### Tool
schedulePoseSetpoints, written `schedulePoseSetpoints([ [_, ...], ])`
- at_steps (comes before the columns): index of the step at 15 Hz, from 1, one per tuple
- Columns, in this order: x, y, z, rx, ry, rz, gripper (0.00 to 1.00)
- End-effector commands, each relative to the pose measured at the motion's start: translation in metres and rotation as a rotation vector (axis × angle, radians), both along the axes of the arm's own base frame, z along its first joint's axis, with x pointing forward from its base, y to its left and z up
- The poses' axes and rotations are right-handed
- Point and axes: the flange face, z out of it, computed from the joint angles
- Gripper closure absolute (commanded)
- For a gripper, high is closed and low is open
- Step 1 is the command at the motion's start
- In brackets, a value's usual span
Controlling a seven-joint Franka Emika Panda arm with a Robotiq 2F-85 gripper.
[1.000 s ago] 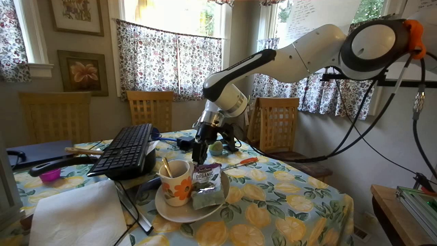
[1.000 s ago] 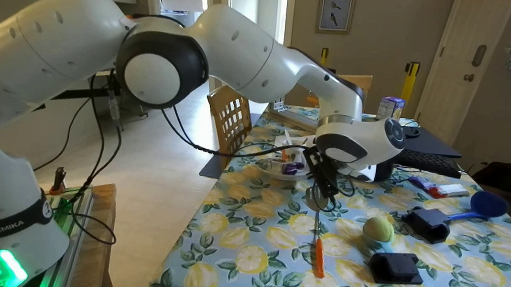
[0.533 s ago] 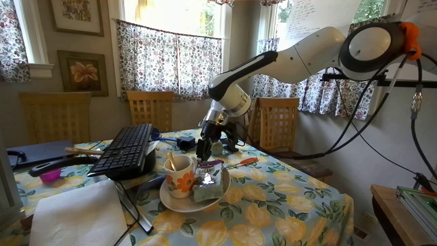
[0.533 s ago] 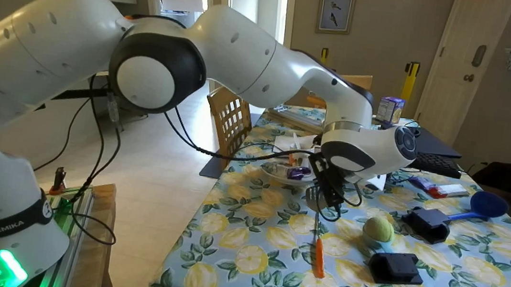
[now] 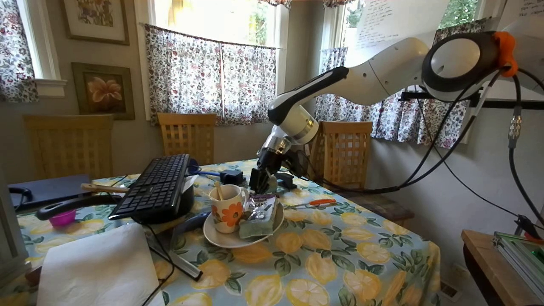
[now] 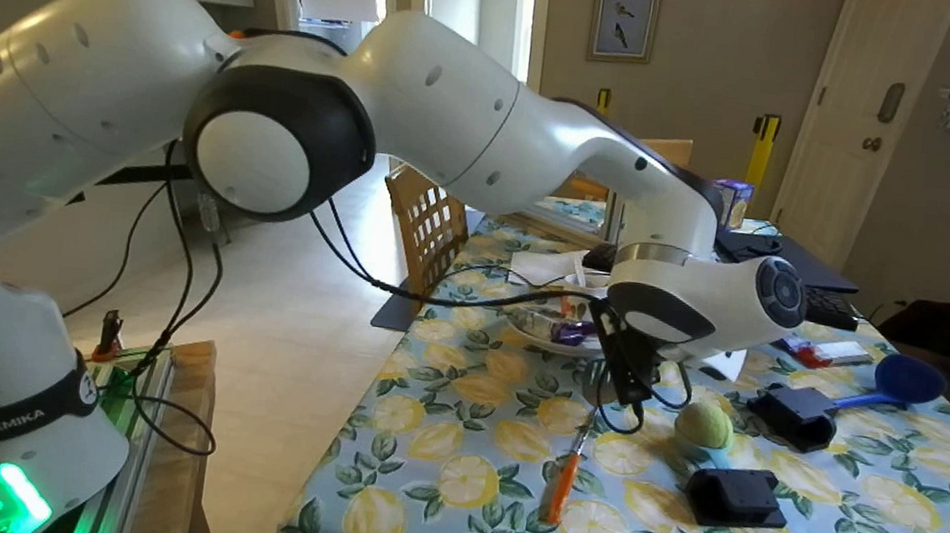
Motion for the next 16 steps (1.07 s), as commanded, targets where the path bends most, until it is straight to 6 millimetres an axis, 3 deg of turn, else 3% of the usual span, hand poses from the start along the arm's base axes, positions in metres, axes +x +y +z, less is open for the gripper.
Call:
schedulePoseSetpoints([
  [1, 0.002, -0.010, 0.002, 0.034, 0.009, -0.119, 0.98],
  [16, -0.010, -0.067, -0.005, 0.099, -0.006, -0.472, 0.98],
])
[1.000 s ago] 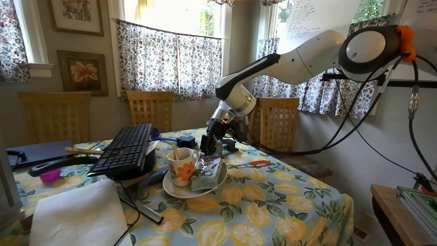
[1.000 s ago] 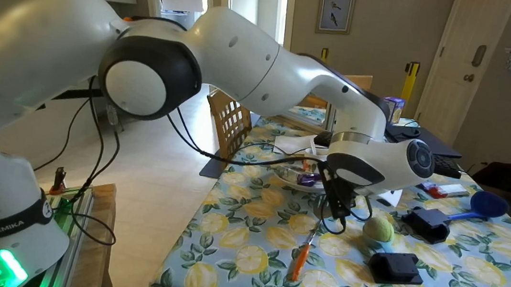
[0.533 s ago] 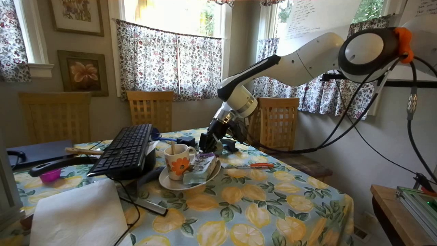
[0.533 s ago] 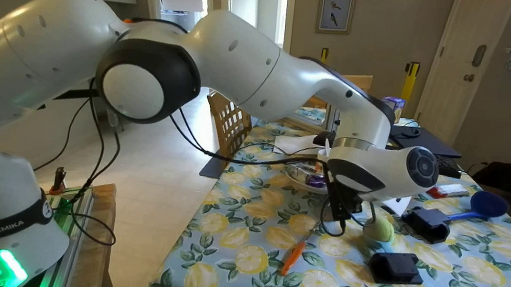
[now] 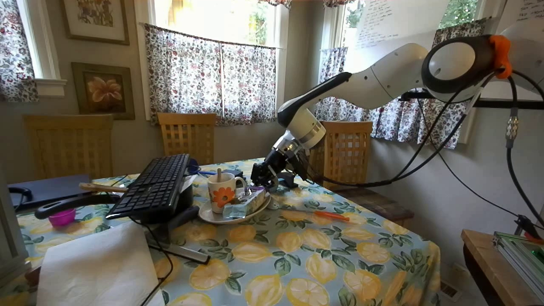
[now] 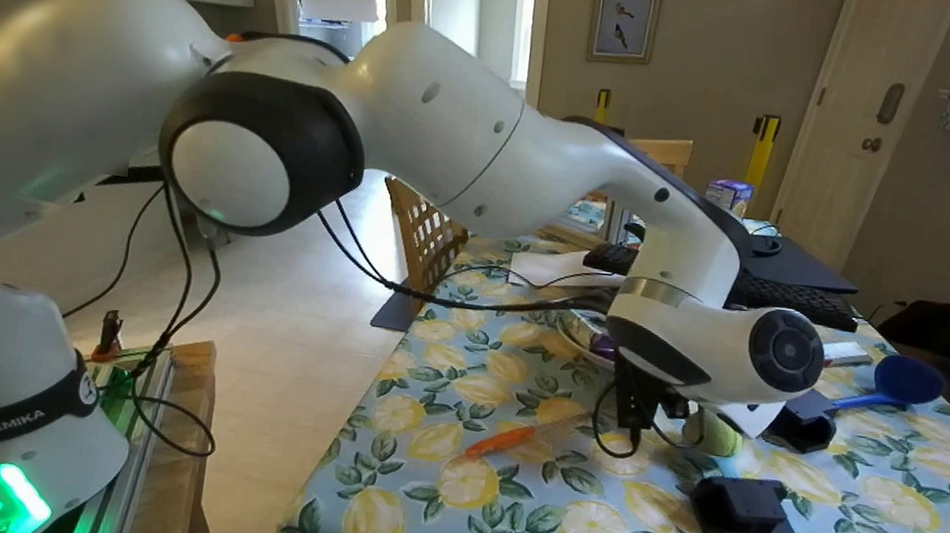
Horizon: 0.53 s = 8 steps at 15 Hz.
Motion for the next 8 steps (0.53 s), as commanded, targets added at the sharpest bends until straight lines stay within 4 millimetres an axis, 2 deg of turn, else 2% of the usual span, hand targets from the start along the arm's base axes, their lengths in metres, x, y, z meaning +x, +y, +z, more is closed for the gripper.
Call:
schedulePoseSetpoints([
  [1, -0.006, -0.012, 0.008, 0.041, -0.009, -0.137, 0.98],
  [8, -0.018, -0.024, 0.009, 0.054, -0.041, -0.320, 0.98],
])
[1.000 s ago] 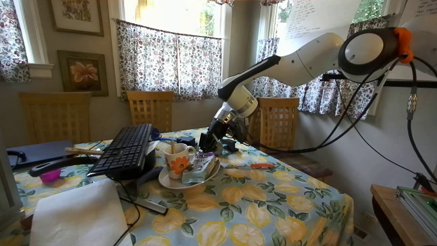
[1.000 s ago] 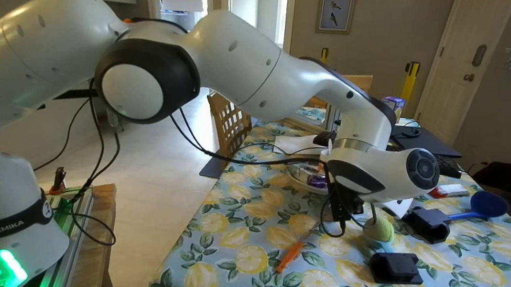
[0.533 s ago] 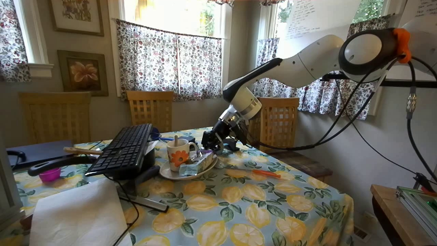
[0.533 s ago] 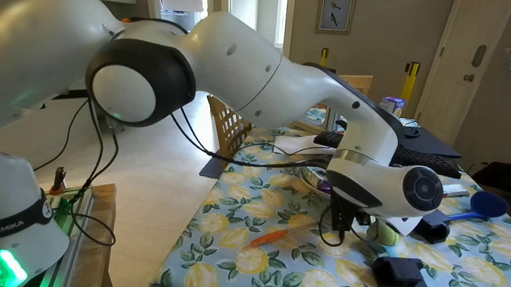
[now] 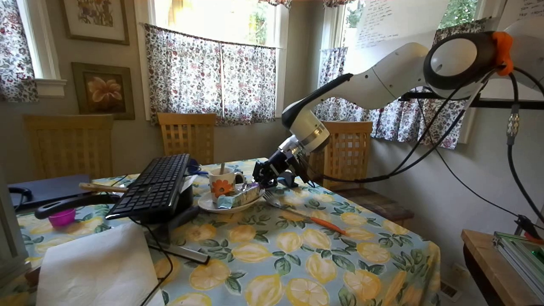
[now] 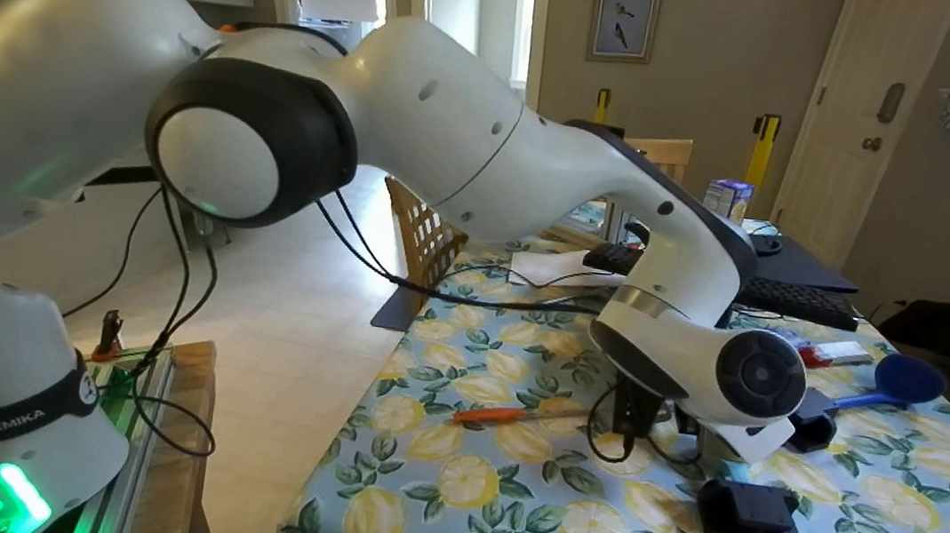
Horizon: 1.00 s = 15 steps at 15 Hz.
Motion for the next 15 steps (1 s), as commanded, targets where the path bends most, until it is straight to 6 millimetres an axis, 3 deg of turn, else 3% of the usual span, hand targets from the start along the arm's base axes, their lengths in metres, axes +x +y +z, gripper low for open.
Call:
schedulePoseSetpoints([
  [1, -0.011, -0.003, 0.014, 0.033, -0.017, -0.121, 0.98],
  [5, -0.020, -0.001, 0.017, 0.044, -0.012, -0.179, 0.98],
  [6, -0.022, 0.000, 0.018, 0.047, -0.008, -0.182, 0.71],
  [15, -0.036, 0.011, 0.044, 0.033, 0.065, -0.166, 0.12],
])
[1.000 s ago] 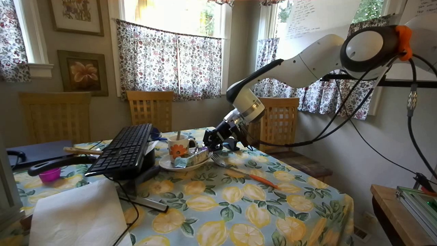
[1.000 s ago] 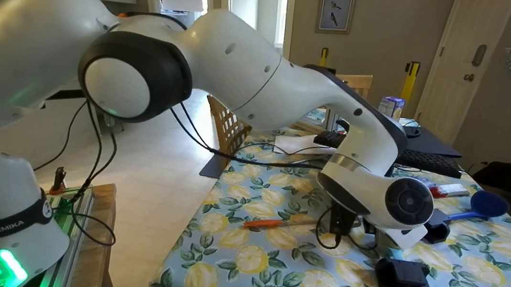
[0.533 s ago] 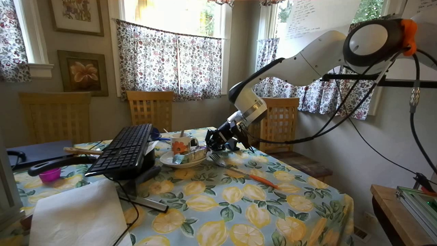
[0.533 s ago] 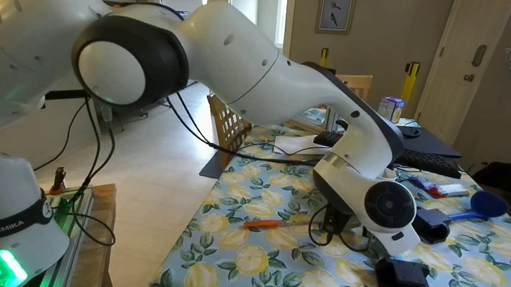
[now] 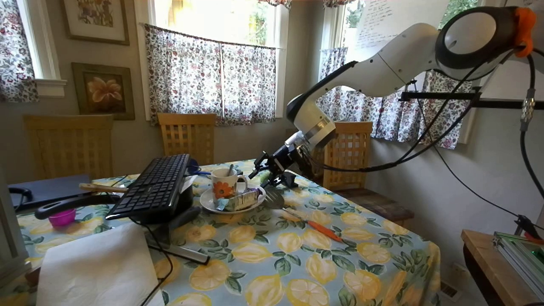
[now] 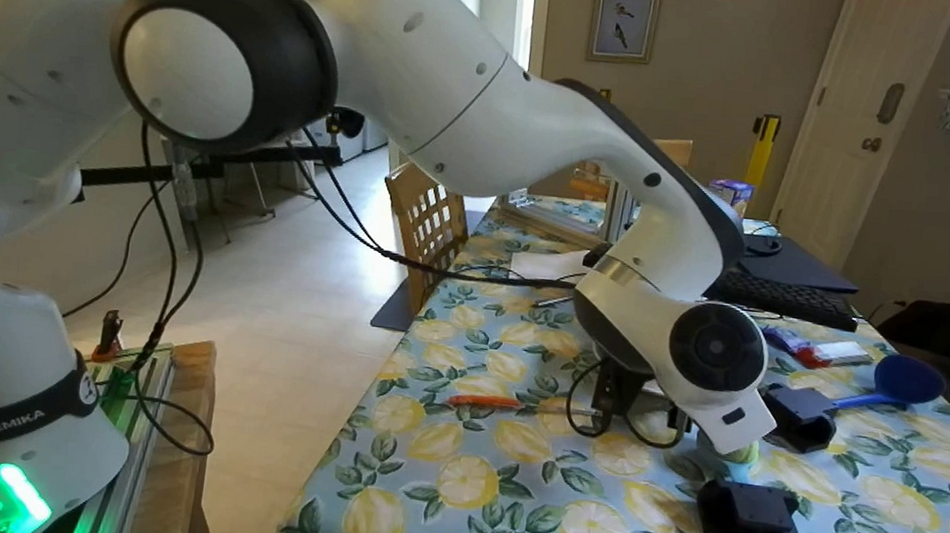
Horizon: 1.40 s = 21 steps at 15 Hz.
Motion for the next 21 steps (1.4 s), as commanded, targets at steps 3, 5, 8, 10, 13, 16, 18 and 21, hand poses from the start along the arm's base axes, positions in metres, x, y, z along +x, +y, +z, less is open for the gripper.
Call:
schedulePoseSetpoints([
  [3, -0.021, 0.012, 0.033, 0.004, 0.101, -0.024, 0.00],
  [5, -0.028, 0.016, 0.050, -0.016, 0.113, -0.043, 0.00],
  [8, -0.039, 0.022, 0.076, -0.039, 0.152, -0.070, 0.00],
  [10, -0.048, 0.027, 0.091, -0.067, 0.189, -0.094, 0.00],
  [13, -0.061, 0.032, 0.107, -0.151, 0.263, -0.179, 0.00],
  [16, -0.077, 0.036, 0.114, -0.222, 0.341, -0.233, 0.00],
  [18, -0.064, 0.033, 0.107, -0.203, 0.323, -0.207, 0.00],
  [21, -0.073, 0.036, 0.108, -0.210, 0.355, -0.223, 0.00],
])
